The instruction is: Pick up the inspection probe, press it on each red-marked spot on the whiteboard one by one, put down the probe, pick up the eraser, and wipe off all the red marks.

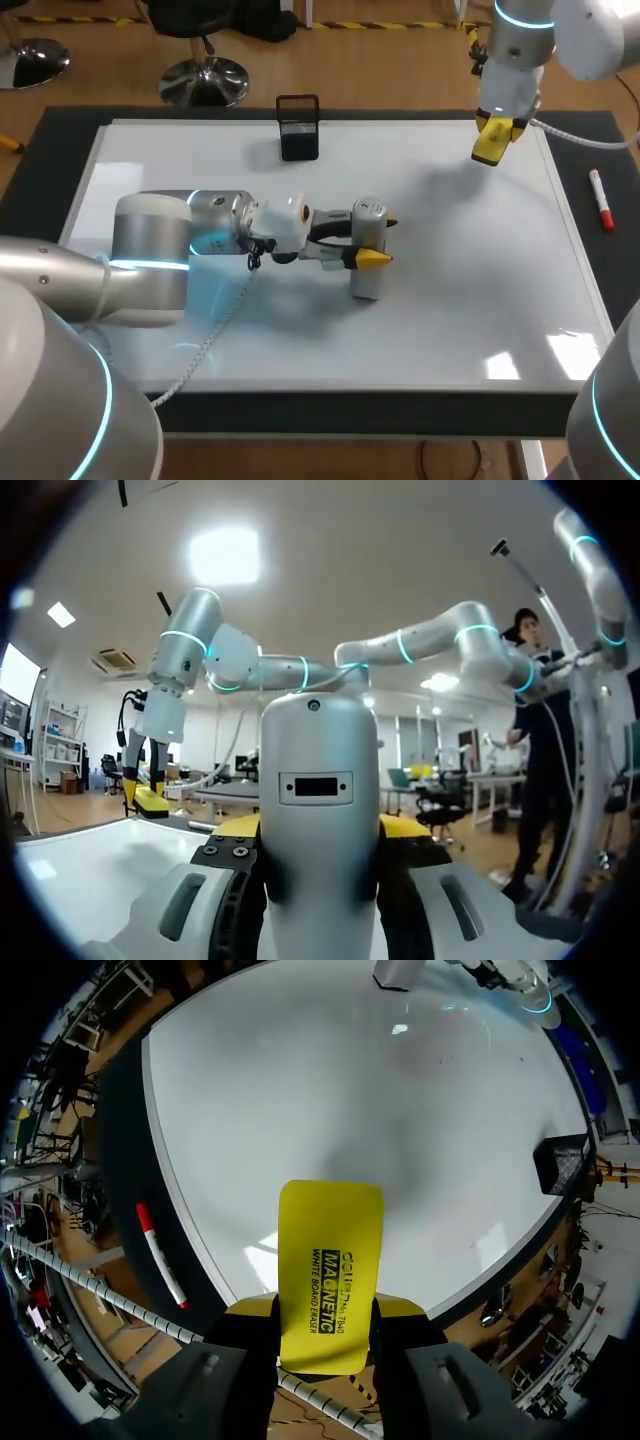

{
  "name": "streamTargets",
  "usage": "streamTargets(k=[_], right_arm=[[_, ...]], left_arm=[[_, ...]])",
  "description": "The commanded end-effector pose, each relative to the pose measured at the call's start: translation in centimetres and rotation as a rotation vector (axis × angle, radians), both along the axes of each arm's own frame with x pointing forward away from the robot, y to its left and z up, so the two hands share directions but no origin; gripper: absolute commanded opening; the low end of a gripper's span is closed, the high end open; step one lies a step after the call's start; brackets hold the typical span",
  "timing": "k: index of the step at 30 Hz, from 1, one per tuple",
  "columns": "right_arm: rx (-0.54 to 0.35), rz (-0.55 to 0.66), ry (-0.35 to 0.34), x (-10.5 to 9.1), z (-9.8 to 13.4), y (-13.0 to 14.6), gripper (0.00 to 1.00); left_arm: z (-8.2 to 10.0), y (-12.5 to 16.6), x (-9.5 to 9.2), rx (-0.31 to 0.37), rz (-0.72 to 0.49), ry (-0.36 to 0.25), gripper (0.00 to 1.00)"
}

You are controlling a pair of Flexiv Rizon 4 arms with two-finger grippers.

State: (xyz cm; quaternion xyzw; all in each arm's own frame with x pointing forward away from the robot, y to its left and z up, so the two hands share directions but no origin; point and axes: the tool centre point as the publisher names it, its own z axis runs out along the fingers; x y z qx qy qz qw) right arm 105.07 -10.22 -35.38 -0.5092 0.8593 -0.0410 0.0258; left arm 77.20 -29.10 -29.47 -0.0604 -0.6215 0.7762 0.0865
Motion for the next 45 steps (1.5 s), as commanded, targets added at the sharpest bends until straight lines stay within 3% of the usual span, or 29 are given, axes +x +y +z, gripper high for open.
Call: streamTargets(k=[1, 8, 20, 33, 45], right_arm=[[-0.003, 0.002, 0.001, 0.1, 0.1, 0.0, 0.0], [-0.003, 0.002, 0.001, 0.1, 0.1, 0.0, 0.0], [-0.003, 0.002, 0.001, 0.1, 0.1, 0.0, 0.0], [-0.003, 0.002, 0.001, 0.1, 0.1, 0.0, 0.0], [-0.003, 0.002, 0.001, 0.1, 0.1, 0.0, 0.0]], left_arm=[[-0.3, 0.0, 0.0, 0.005, 0.0, 0.001, 0.0], [-0.2, 0.1, 0.0, 0.009, 0.011, 0.0, 0.0], [3.5, 2.5, 1.9, 0.004, 0.079, -0.066, 0.0], [6.4, 8.0, 7.4, 0.013, 0.248, -0.131, 0.0], [7.1, 13.9, 12.9, 0.005, 0.431, -0.11, 0.0]])
